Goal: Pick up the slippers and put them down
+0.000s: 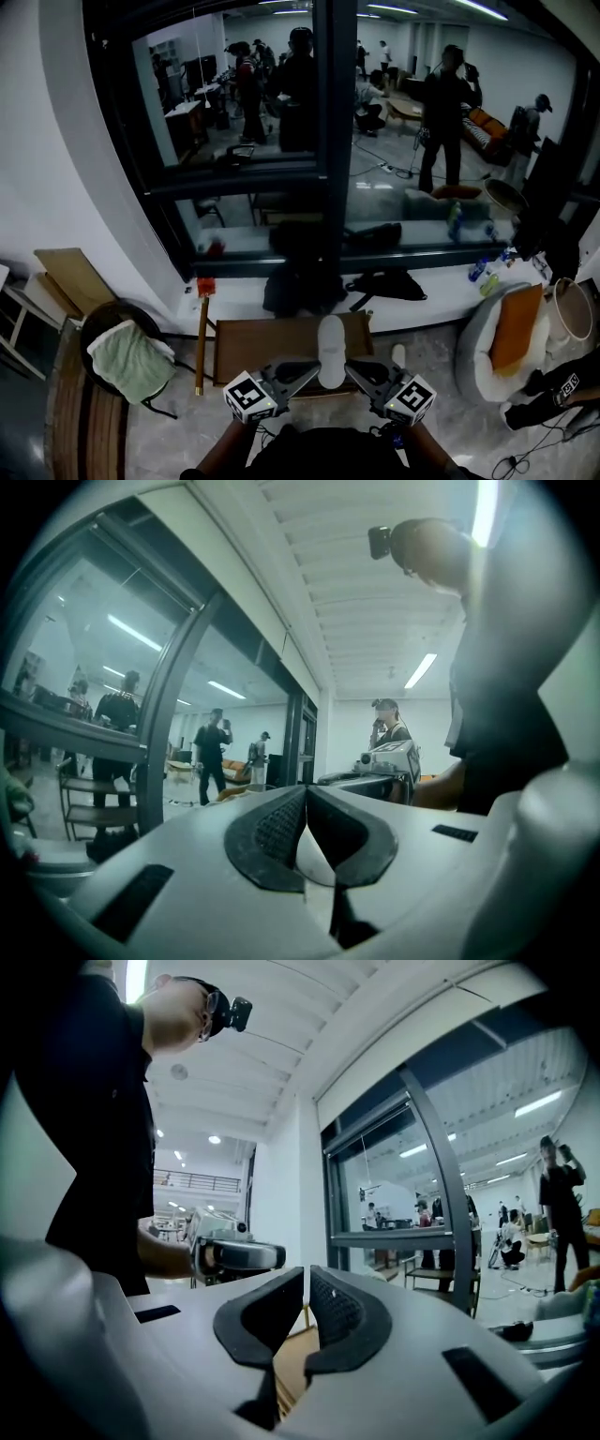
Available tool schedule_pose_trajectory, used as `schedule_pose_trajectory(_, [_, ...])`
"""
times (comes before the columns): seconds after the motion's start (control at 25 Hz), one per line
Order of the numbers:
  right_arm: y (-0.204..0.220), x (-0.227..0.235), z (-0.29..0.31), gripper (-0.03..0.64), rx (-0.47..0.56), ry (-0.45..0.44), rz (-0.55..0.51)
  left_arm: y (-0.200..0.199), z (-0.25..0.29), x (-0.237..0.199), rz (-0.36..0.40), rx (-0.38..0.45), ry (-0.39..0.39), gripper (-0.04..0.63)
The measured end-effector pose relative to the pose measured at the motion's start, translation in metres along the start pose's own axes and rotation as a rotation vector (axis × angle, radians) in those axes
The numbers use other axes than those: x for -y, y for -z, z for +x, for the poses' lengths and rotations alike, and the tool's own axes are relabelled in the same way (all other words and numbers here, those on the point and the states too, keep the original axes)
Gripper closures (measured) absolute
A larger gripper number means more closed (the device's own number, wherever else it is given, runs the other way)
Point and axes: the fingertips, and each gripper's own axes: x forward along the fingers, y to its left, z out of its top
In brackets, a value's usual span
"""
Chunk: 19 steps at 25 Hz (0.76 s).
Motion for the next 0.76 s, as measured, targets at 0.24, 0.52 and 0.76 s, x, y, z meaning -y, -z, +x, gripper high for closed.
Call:
schedule_pose_trajectory(0.24, [0.018,-0.001,0.006,0.58,-0.075,0.025,0.009,-0.002,0.005,0.007,0.013,-0.008,0.049,0.583])
schedule_pose_trajectory(0.52, [0.02,0.006,0.016,0.58,-0.094,0.005,0.009,0.0,0.007,0.001,-0.007,-0.041,0.075,0.583])
schedule_pose_trajectory(0.76, [0.019,0.024,0.021,0.58,-0.062,0.023,0.041,0.003,0.013,-0.011,-0.001,-0.023,0.09,0.583])
